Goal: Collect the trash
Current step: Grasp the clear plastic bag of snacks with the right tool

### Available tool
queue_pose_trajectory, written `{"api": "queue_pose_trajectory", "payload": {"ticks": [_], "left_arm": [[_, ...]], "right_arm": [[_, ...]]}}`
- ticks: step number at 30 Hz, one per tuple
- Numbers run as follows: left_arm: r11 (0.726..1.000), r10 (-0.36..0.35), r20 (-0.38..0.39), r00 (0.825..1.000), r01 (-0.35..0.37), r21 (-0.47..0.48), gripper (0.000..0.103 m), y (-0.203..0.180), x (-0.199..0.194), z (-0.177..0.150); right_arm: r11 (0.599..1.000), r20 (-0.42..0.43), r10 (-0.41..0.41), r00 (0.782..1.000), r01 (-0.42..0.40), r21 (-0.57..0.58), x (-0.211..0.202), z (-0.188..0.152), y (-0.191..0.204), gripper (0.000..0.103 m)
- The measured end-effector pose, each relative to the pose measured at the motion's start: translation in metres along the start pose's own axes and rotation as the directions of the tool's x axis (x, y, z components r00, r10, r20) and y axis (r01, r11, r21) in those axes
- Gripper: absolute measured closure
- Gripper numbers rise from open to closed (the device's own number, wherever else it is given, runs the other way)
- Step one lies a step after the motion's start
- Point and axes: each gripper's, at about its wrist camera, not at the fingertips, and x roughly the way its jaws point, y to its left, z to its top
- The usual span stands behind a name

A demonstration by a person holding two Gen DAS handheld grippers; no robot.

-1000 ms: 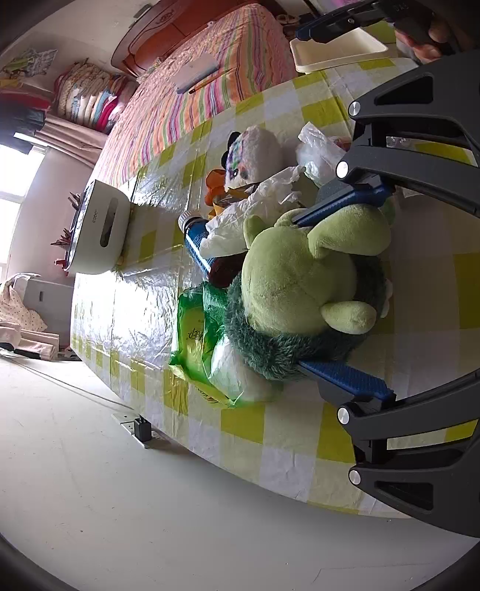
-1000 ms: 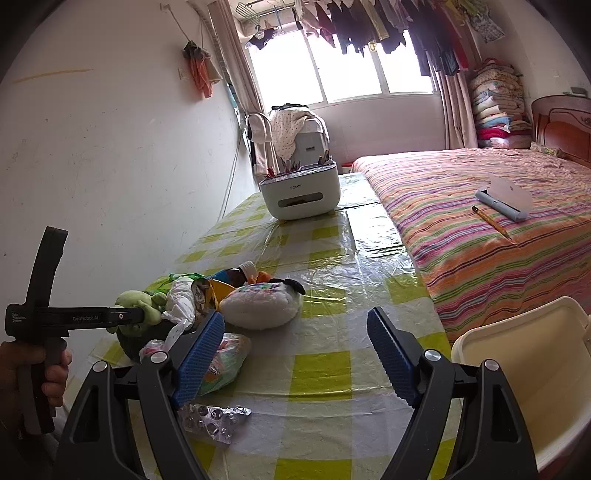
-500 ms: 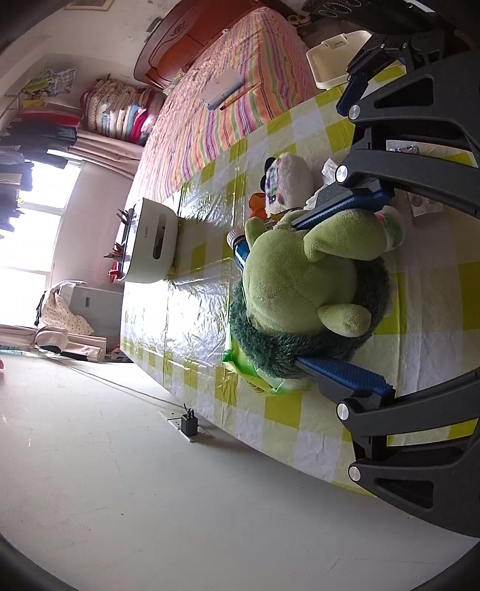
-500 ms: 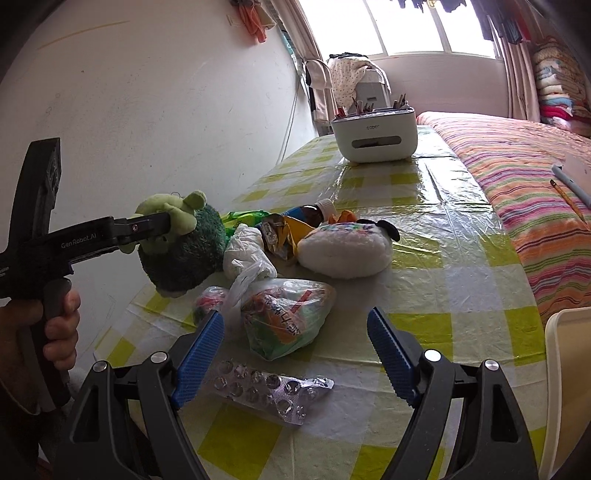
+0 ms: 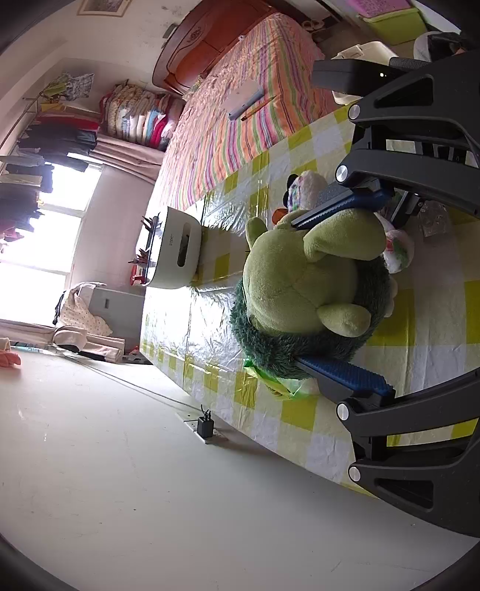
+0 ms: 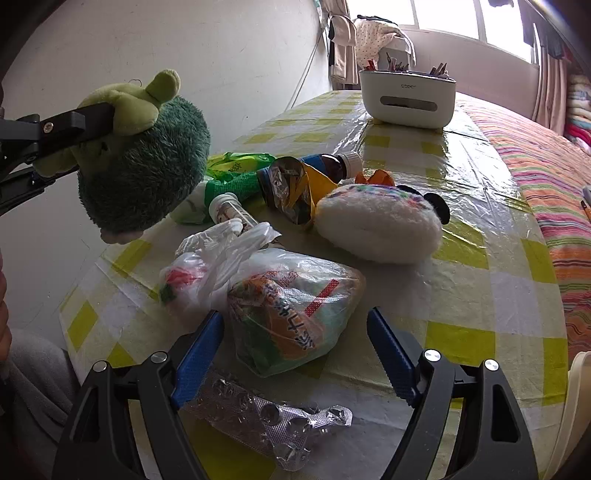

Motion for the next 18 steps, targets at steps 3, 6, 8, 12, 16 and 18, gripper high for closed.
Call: {"api": "queue_pose_trajectory", "payload": {"ticks": [3,6,8,12,16,18], "left_arm": [[1.0,-0.007,0.01,1.0,0.007,0.004,0.038,-0.007,-0.002,0.001],[1.0,-0.016,0.012,1.0,0.016,0.018,0.038,-0.015,-0.003,0.001],[0.999,-0.021,0.015,1.0,0.02,0.025,0.038,-0.02,-0.004,0.001],[0.999,-0.033,0.026,0.999,0.032,0.029,0.038,-0.026,-0.007,0.001],[0.999,-0.039,0.034,0.999,0.038,0.031,0.038,-0.029,-0.009,0.001],[0.999,-0.04,0.036,0.999,0.039,0.032,0.038,-0.03,-0.01,0.001]], "right_arm": [[1.0,0.001,-0.013,1.0,0.013,-0.025,0.0,-0.003,0.003,0.05],[0.999,0.014,-0.015,1.0,0.015,-0.044,-0.003,-0.007,0.006,0.055],[0.999,0.023,-0.011,1.0,0.012,-0.042,-0.004,-0.008,0.006,0.057],[1.0,0.065,0.001,0.998,0.001,-0.022,-0.015,-0.009,0.004,0.057],[1.0,0.115,-0.002,0.993,-0.001,0.02,-0.029,-0.008,-0.006,0.057],[0.999,0.137,-0.012,0.99,0.006,0.05,-0.036,-0.008,-0.013,0.057]]}}
